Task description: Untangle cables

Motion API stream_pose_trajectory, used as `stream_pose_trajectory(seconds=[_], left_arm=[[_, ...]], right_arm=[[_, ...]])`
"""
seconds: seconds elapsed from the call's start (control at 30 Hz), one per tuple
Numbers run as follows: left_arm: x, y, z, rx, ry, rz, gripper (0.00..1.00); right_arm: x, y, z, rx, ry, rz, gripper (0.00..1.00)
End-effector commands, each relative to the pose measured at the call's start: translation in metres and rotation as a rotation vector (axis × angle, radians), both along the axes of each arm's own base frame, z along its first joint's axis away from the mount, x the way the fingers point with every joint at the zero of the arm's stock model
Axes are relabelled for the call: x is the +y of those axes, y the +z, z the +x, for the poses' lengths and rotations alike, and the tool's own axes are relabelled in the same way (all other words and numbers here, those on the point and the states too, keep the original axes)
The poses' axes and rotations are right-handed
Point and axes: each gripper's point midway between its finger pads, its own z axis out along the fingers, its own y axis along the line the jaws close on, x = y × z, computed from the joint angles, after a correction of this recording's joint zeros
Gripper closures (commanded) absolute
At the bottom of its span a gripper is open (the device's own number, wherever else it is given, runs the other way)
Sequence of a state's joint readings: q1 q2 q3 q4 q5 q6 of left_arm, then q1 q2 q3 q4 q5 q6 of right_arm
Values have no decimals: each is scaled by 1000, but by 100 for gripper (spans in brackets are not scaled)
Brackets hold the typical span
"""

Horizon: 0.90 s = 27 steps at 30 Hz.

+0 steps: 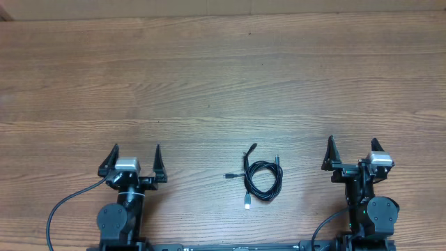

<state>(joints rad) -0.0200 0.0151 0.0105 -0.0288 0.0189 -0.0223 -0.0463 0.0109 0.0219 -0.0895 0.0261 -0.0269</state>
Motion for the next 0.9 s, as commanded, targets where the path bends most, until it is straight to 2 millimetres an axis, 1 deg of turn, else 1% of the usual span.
stream_pose_trajectory(seconds=[0.0, 0.03, 0.07, 0.13, 0.37, 0.47, 0.57, 0.77, 0.87], left_arm=[[-36, 20, -6, -98, -209, 65, 1], [-51, 31, -11, -153, -298, 101, 0], [-60, 40, -16, -198, -353, 115, 0], [-68, 53, -22, -247, -399, 125, 0], [-68, 89, -31, -217, -403, 117, 0], [-68, 106, -29, -151, -407, 105, 0], [-71, 120, -23, -56, -430, 86, 0], [-91, 151, -4, 177, -565, 11, 0], [-100, 161, 4, 304, -622, -36, 1]], right_arm=[[-1, -3, 0, -1, -4, -4, 0], [-1, -3, 0, -1, -4, -5, 0], [-1, -3, 0, -1, -4, -5, 0], [-1, -3, 0, -1, -4, -5, 0], [-1, -3, 0, -1, -4, -4, 0], [-1, -3, 0, -1, -4, -5, 0], [-1, -3, 0, -1, -4, -5, 0], [-1, -3, 0, -1, -4, -4, 0], [-1, -3, 0, -1, -4, -5, 0]])
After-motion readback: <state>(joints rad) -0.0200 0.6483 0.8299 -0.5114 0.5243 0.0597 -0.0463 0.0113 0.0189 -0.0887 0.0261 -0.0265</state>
